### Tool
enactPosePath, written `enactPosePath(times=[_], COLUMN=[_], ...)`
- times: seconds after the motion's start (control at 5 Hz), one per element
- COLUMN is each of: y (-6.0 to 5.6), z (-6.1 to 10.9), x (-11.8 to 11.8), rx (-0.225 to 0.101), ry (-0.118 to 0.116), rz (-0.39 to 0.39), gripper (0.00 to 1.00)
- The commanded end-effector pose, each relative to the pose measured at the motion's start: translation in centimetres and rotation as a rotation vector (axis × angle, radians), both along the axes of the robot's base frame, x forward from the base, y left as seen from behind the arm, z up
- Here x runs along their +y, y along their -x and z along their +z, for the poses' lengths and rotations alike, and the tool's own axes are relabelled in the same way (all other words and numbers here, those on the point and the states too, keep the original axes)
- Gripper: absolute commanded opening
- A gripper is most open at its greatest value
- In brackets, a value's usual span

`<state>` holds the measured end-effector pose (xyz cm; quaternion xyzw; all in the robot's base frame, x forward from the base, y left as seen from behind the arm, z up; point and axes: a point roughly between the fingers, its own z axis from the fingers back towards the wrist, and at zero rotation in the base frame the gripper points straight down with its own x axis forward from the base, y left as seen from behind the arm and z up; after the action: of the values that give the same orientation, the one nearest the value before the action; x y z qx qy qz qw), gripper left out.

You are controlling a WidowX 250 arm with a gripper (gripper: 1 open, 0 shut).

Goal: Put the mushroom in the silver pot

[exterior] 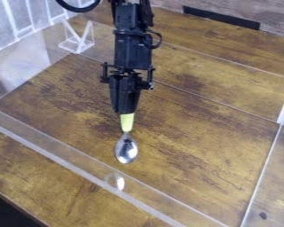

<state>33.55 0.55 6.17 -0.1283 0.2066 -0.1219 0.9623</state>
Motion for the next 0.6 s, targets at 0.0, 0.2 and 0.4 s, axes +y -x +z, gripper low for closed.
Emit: enactPosePath(times=[0.0, 0.2, 0.4], y=[0.6, 1.6, 1.7], z=[4.8, 6.9, 7.8], x=[0.5, -0.2, -0.8], rx=[-0.12, -0.15, -0.162], ry=[-0.01, -0.015, -0.013], rz=[-0.007, -0.007, 0.007], gripper=[0.0, 0.0, 0.0])
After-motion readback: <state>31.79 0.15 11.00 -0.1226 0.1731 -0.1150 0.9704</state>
